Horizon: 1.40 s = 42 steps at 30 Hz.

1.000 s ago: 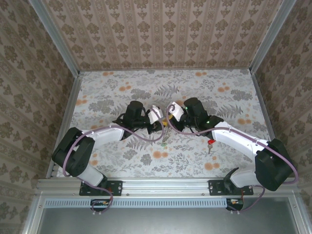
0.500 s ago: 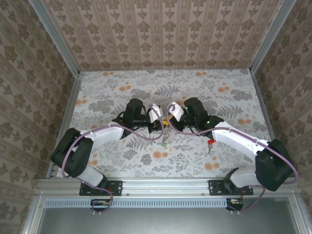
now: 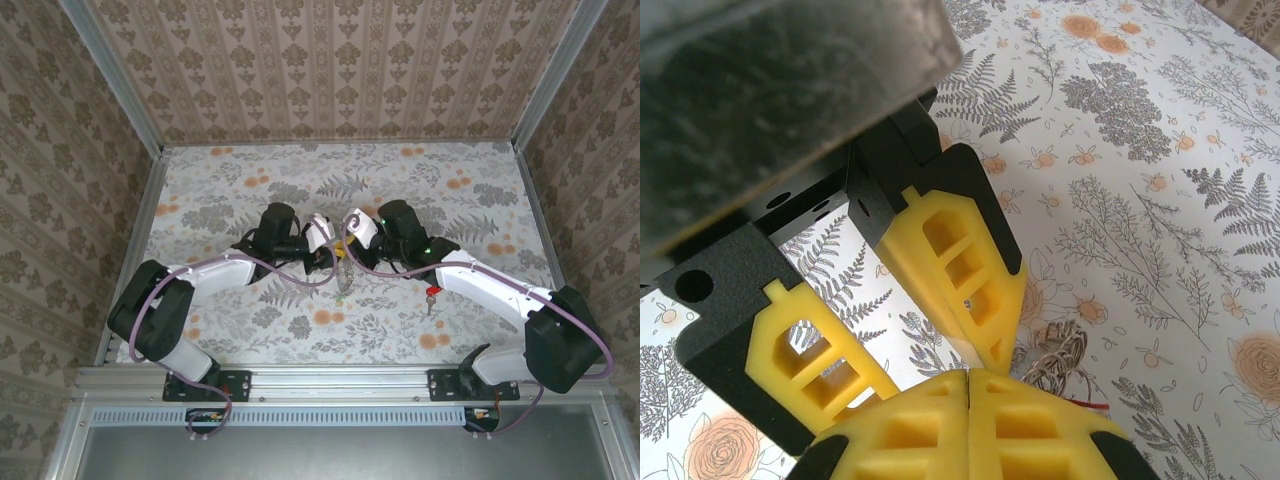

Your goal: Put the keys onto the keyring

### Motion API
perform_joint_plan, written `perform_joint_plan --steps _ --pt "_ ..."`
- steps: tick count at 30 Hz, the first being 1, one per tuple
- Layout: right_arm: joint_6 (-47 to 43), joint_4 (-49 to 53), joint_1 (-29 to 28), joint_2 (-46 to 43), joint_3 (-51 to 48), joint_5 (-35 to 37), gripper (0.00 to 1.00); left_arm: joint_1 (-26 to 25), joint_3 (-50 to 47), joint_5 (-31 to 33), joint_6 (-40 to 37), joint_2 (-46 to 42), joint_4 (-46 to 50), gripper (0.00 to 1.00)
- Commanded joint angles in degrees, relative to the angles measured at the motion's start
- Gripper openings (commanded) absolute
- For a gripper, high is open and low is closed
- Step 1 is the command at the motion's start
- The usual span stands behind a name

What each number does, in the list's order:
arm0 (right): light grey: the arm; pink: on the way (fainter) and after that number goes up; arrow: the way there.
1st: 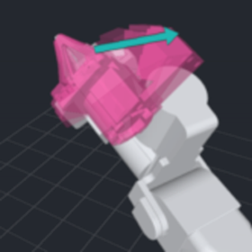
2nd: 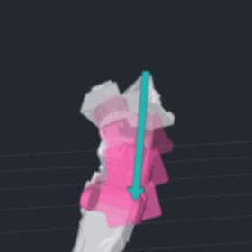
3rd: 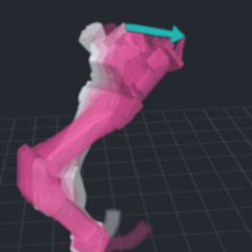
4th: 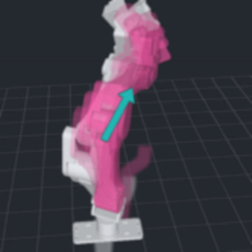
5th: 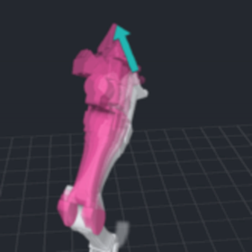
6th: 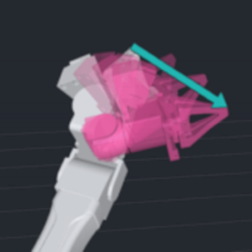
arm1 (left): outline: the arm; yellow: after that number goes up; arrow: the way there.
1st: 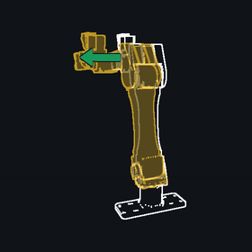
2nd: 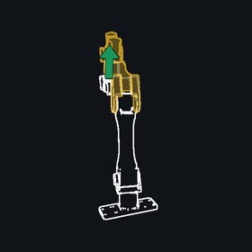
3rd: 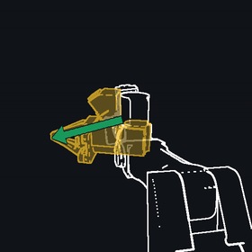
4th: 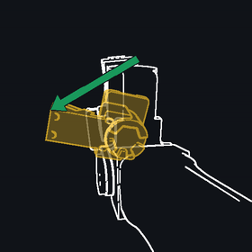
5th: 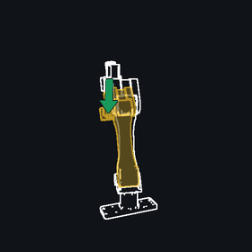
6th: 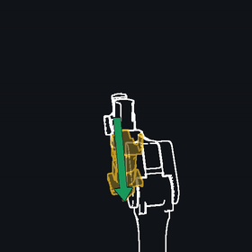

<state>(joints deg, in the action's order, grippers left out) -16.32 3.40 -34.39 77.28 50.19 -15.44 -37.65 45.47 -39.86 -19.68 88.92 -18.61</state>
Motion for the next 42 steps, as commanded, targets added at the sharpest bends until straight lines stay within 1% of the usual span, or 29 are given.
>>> perform_joint_plan --steps 1,10,13,20,28,35,42 --pt "-0.6 -0.3 -0.3 -1.8 1.0 0.3 0.0 0.6 0.5 -0.5 -0.1 -0.6 1.2 0.26" --pt "-0.6 -0.1 -0.3 -2.0 1.0 0.2 0.0 1.0 0.9 -0.5 -0.6 -0.5 1.6 0.19" --pt "-0.6 -0.2 -0.3 -2.2 0.9 0.3 0.0 1.0 1.2 -0.8 -1.0 -0.7 2.2 0.22" --pt "-0.6 -0.2 -0.3 -2.1 1.0 0.7 0.0 1.4 0.2 -1.1 -2.3 -2.3 3.4 0.26" --pt "-0.4 -0.2 -0.3 -2.0 1.1 0.1 0.0 1.7 1.0 -0.7 -2.5 -2.0 3.2 0.24" --pt "-0.5 0.1 -0.3 -2.3 1.4 0.3 0.0 1.7 2.0 -2.0 -2.1 -0.8 3.1 0.25" --pt "-0.3 0.2 -0.4 -2.3 1.5 0.0 0.0 1.7 2.7 -1.7 -2.1 -0.1 3.1 0.22"
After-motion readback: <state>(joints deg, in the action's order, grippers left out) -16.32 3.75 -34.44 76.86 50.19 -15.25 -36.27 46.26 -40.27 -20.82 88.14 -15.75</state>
